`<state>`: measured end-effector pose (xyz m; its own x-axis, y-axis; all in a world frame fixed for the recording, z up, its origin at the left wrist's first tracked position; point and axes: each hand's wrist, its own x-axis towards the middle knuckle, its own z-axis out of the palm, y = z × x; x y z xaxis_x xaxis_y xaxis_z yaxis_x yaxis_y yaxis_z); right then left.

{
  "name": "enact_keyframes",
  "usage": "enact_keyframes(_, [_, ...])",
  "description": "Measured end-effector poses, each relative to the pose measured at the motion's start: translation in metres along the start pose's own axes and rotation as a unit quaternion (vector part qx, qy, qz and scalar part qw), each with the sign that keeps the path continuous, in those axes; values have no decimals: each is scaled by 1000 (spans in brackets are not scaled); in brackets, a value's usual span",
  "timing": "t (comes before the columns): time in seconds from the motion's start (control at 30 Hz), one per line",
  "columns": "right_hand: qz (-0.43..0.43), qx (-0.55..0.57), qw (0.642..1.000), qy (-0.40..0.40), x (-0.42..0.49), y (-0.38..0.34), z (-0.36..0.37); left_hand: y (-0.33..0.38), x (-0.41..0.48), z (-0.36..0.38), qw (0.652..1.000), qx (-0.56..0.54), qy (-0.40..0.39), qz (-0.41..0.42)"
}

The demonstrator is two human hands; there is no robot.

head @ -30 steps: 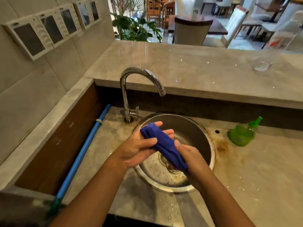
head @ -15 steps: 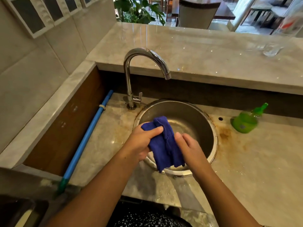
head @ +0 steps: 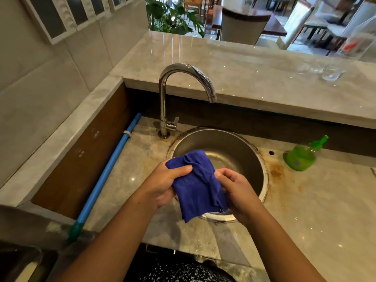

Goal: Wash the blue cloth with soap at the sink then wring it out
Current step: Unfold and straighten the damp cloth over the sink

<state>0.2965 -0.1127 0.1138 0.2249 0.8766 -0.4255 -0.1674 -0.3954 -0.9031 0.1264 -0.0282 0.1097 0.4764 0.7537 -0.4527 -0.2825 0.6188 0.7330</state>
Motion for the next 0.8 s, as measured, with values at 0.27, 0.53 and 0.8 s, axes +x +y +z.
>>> enact_keyframes(0.27, [-88,-252,961,-67,8,-6,19,5,-10,-13,999,31,20,8])
enact_keyframes(0.53, [-193,-499,844,-29,18,5,45,-8,-20,-21,998,4,43,34])
enact_keyframes(0.8, [-102,-266,957,-54,35,13,62,-4,-27,-61,995,-2,95,25])
